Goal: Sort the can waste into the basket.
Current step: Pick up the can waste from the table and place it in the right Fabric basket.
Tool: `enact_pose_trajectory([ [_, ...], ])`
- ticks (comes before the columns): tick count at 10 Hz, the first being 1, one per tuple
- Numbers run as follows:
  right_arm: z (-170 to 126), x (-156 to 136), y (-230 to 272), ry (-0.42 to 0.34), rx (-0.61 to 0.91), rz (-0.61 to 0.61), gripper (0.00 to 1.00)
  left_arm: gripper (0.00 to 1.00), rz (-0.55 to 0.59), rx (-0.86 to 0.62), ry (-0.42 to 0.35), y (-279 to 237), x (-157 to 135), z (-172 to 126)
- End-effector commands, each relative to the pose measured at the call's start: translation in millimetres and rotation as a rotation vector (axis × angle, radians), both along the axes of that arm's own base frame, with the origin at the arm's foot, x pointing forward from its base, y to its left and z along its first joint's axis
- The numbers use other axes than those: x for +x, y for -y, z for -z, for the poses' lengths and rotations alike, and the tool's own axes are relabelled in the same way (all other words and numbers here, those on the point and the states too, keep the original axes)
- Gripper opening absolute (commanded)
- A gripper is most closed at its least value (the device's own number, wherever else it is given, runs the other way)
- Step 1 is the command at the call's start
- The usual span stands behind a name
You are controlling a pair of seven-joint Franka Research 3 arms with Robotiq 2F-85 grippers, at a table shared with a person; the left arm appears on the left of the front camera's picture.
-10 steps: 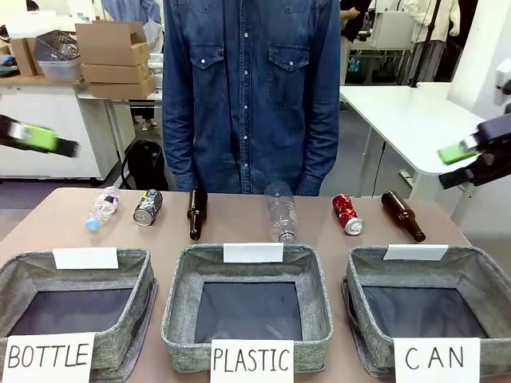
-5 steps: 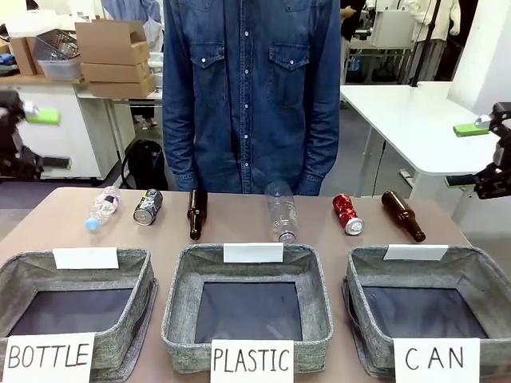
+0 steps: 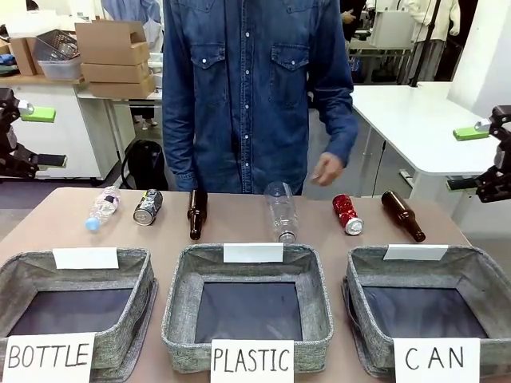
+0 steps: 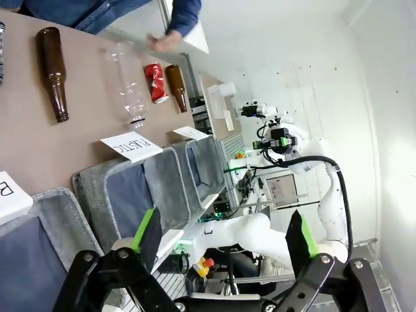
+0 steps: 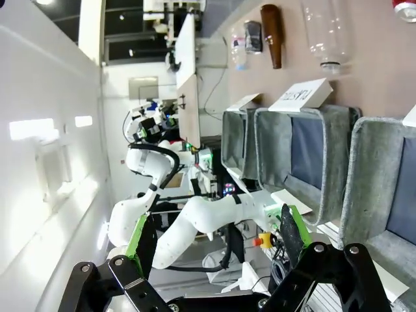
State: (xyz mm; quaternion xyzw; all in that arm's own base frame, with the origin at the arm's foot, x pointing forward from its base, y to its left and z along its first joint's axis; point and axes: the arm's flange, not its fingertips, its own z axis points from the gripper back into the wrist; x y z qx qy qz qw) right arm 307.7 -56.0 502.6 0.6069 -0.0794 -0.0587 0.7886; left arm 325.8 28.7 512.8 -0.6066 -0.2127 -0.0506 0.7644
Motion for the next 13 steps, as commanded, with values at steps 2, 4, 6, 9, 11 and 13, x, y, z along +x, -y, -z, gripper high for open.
enact_pose_trajectory([
  [2,-2,4,-1,0.022,0.022,0.004,1.00,1.00,0.008,-0.012,0.021,3,3,1],
  [4,-3,24,-28,0.000,-0.181,-0.094,1.00,1.00,0.008,-0.012,0.021,3,3,1],
  [6,-10,35,-23,0.001,-0.150,-0.140,1.00,1.00,0.008,-0.012,0.021,3,3,1],
  [9,-14,-7,38,-0.007,-0.178,-0.166,1.00,1.00,0.008,-0.012,0.021,3,3,1],
  [11,-14,-25,53,0.083,-0.208,-0.194,1.00,1.00,0.008,-0.012,0.021,3,3,1],
  [13,-13,-22,52,0.082,-0.209,-0.190,1.00,1.00,0.008,-0.012,0.021,3,3,1],
])
